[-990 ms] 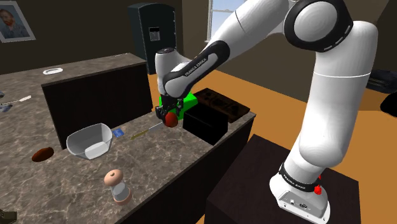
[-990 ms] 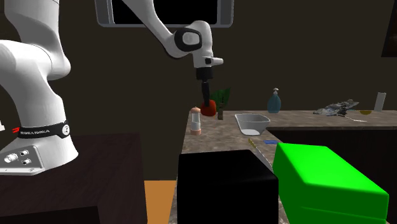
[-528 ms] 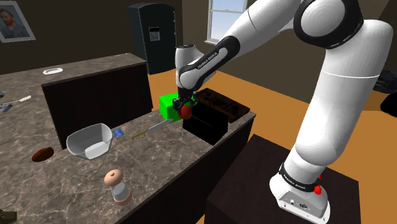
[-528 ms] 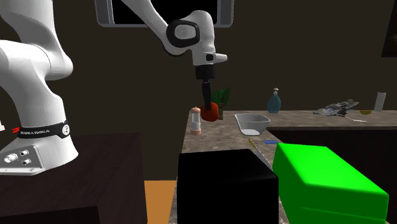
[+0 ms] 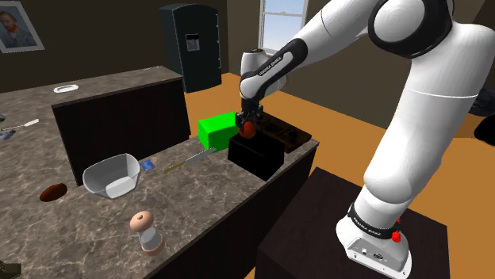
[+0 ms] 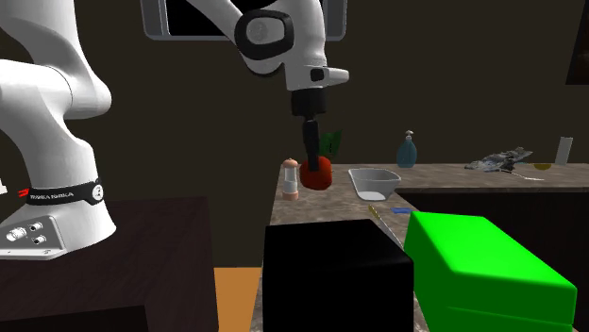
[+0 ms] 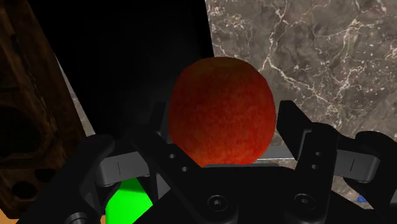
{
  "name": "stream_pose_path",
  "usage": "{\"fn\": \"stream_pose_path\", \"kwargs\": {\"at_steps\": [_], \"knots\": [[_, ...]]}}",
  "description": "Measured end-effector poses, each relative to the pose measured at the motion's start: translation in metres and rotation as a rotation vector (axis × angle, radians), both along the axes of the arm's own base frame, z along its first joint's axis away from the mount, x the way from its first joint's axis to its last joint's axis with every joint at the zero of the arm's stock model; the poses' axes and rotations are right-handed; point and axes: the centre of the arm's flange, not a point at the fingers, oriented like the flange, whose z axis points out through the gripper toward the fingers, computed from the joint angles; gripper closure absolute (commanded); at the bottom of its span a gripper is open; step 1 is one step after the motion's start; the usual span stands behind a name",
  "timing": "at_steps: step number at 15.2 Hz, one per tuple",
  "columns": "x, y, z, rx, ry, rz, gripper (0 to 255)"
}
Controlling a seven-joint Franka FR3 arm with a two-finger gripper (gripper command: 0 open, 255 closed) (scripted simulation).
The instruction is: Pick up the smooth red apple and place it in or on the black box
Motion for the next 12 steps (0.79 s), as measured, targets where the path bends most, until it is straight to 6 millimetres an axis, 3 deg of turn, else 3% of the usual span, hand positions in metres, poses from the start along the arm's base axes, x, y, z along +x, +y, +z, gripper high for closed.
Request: {"fn": "stream_pose_path", "kwargs": {"at_steps": [6, 12], "knots": [[-0.011, -0.078, 0.0, 0.0, 0.0, 0.0, 255], [-0.013, -0.087, -0.025, 0.0, 0.001, 0.002, 255]]}}
